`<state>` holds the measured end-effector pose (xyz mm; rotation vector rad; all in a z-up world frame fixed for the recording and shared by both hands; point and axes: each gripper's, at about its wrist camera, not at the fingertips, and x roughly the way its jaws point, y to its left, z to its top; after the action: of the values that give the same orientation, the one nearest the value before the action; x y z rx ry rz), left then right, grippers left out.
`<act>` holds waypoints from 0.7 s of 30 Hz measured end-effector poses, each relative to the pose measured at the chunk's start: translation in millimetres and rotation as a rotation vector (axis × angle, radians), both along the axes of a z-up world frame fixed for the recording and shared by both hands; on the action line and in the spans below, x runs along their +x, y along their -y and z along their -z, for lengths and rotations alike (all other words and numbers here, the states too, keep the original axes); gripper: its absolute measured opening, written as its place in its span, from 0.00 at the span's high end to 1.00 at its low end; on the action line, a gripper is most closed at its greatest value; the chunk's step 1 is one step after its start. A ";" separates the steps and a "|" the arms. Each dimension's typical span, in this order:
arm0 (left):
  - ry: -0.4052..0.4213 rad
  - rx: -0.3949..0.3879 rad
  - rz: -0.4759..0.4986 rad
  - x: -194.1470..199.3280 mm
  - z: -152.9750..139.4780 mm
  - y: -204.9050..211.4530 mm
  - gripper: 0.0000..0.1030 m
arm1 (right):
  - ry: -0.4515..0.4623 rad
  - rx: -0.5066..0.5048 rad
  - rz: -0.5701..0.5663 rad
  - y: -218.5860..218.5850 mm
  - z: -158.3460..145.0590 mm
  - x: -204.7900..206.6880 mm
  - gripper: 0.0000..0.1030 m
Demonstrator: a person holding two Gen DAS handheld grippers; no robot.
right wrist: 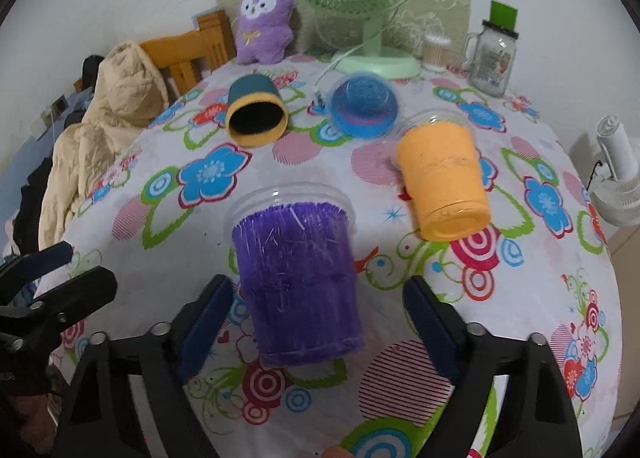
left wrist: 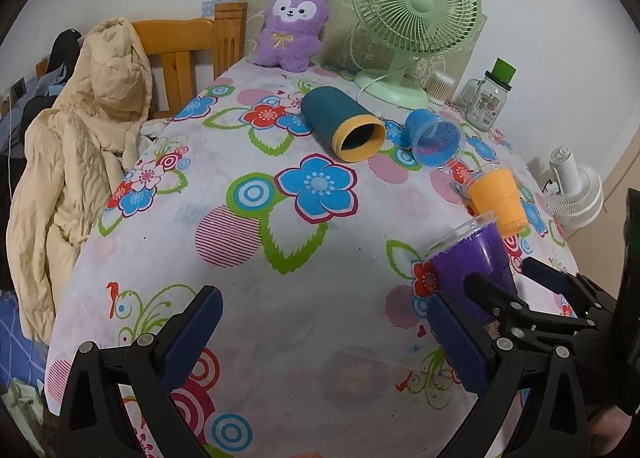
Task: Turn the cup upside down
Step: 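Move the right tool to the purple-filled clear cup and close around it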
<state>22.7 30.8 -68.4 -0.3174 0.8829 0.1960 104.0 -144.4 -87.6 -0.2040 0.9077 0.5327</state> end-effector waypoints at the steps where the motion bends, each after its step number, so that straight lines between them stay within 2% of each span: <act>1: 0.000 -0.001 0.000 -0.2 0.3 -0.4 0.00 | -0.016 -0.002 -0.004 -0.9 2.4 1.6 0.24; 3: -0.001 -0.004 -0.001 -0.1 1.2 -1.5 0.00 | -0.055 -0.002 -0.018 -2.7 8.3 4.7 0.35; 5: -0.003 -0.005 -0.002 -0.6 1.8 -2.0 0.00 | -0.061 -0.023 -0.027 -5.9 11.9 4.8 0.38; 13: 0.004 -0.016 -0.005 -1.4 0.0 -3.4 0.00 | 0.003 -0.047 -0.035 -5.5 -3.1 -4.0 0.39; 21: 0.022 -0.011 0.018 -5.6 -6.9 5.6 0.00 | 0.071 -0.005 0.006 5.8 -32.9 -16.6 0.39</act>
<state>17.1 25.2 -61.5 -0.3215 0.8645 0.1711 87.4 -150.3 -54.7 -0.2235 0.8403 0.5151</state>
